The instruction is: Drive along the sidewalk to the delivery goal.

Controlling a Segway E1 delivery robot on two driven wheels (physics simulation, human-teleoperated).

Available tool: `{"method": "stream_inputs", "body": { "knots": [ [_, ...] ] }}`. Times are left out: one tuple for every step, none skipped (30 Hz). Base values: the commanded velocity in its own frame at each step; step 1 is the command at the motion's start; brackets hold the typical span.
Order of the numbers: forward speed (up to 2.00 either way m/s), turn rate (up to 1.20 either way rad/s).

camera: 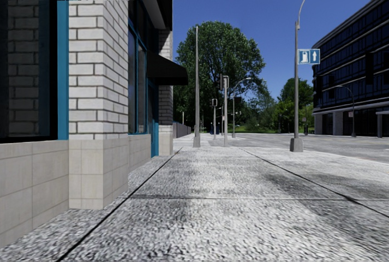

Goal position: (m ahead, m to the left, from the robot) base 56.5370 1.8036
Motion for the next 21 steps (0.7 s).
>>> {"method": "stream_inputs", "body": {
  "knots": [
    [2.0,0.0],
    [2.0,0.0],
    [2.0,0.0],
    [2.0,0.0],
    [2.0,0.0],
    [2.0,0.0],
    [2.0,0.0],
    [2.0,0.0],
    [2.0,0.0],
    [2.0,0.0],
    [2.0,0.0],
    [2.0,0.0],
    [2.0,0.0],
    [2.0,0.0],
    [2.0,0.0],
    [2.0,0.0],
    [2.0,0.0],
    [2.0,0.0],
    [2.0,0.0],
    [2.0,0.0],
    [2.0,0.0]
  ]
}}
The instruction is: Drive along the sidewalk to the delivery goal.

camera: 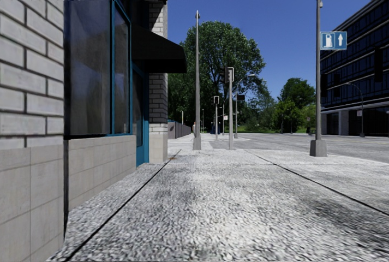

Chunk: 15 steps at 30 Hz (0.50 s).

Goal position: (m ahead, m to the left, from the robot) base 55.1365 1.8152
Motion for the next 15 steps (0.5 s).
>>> {"method": "stream_inputs", "body": {
  "knots": [
    [2.0,0.0],
    [2.0,0.0],
    [2.0,0.0],
    [2.0,0.0],
    [2.0,0.0],
    [2.0,0.0],
    [2.0,0.0],
    [2.0,0.0],
    [2.0,0.0],
    [2.0,0.0],
    [2.0,0.0],
    [2.0,0.0],
    [2.0,0.0],
    [2.0,0.0],
    [2.0,0.0]
  ]
}}
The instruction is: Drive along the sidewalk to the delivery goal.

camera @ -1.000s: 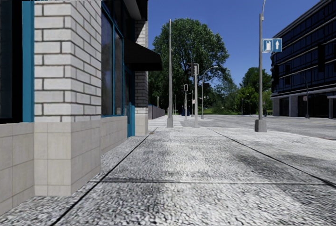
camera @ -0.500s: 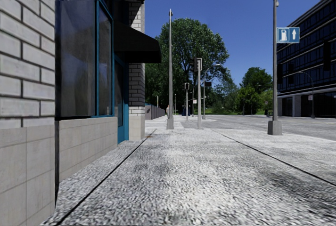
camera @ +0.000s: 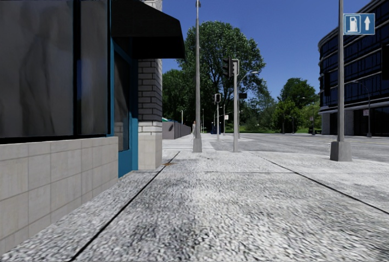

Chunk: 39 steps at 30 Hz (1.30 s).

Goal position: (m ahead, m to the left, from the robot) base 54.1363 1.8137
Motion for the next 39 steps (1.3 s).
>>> {"method": "stream_inputs", "body": {
  "knots": [
    [2.0,0.0],
    [2.0,0.0],
    [2.0,0.0],
    [2.0,0.0],
    [2.0,0.0],
    [2.0,0.0],
    [2.0,0.0],
    [2.0,0.0],
    [2.0,0.0],
    [2.0,0.0],
    [2.0,0.0],
    [2.0,0.0],
    [2.0,0.0],
    [2.0,0.0],
    [2.0,0.0],
    [2.0,0.0],
    [2.0,0.0],
    [2.0,0.0],
    [2.0,0.0],
    [2.0,0.0],
    [2.0,0.0],
    [2.0,0.0],
    [2.0,0.0],
    [2.0,0.0],
    [2.0,0.0],
    [2.0,0.0],
    [2.0,0.0],
    [2.0,0.0],
    [2.0,0.0],
    [2.0,0.0],
    [2.0,0.0],
    [2.0,0.0],
    [2.0,0.0],
    [2.0,0.0],
    [2.0,0.0],
    [2.0,0.0],
    [2.0,0.0],
    [2.0,0.0],
    [2.0,0.0]
  ]
}}
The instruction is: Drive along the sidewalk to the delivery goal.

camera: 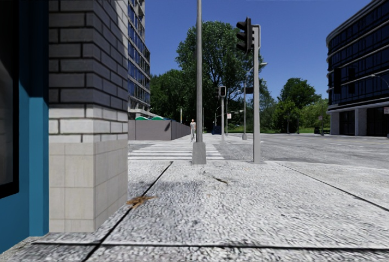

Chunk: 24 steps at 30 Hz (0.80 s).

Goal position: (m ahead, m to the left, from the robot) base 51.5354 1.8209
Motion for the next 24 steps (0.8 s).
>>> {"method": "stream_inputs", "body": {
  "knots": [
    [2.0,0.0],
    [2.0,0.0],
    [2.0,0.0],
    [2.0,0.0],
    [2.0,0.0],
    [2.0,0.0],
    [2.0,0.0],
    [2.0,0.0],
    [2.0,0.0],
    [2.0,0.0],
    [2.0,0.02],
    [2.0,0.21],
    [2.0,0.3],
    [2.0,0.3],
    [2.0,0.31],
    [2.0,0.32],
    [2.0,0.32],
    [2.0,0.32],
    [2.0,0.32],
    [2.0,0.26],
    [2.0,0.23],
    [2.0,0.23],
    [2.0,0.22],
    [2.0,0.22]
  ]
}}
